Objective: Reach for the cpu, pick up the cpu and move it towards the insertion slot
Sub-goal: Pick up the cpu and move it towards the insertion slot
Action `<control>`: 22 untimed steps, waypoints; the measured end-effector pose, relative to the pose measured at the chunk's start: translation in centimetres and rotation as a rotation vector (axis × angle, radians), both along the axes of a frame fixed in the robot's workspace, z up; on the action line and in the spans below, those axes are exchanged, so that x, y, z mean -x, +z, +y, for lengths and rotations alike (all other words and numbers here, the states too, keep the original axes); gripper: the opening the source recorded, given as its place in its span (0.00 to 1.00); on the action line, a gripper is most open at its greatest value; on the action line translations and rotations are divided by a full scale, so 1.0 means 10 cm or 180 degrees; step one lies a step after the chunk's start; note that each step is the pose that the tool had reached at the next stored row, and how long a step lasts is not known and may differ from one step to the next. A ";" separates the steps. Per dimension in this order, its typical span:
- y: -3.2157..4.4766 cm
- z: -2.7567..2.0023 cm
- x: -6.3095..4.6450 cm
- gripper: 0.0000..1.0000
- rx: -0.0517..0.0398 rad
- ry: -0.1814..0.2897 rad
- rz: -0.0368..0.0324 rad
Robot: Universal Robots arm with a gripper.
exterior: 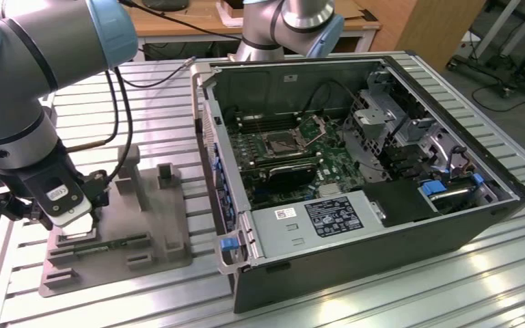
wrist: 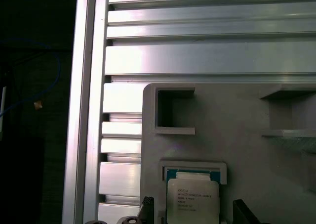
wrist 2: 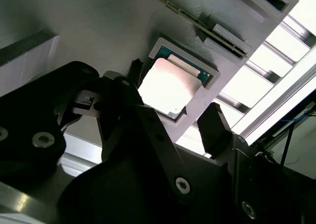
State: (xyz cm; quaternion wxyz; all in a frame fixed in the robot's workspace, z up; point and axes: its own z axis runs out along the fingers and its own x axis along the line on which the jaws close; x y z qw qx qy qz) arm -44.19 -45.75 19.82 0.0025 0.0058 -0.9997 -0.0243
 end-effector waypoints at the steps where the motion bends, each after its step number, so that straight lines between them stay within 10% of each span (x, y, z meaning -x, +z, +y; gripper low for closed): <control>1: 0.000 0.000 0.00 0.73 0.0000 0.0000 0.0000; 22: -0.030 0.000 0.00 0.84 -0.0001 0.0000 -0.0001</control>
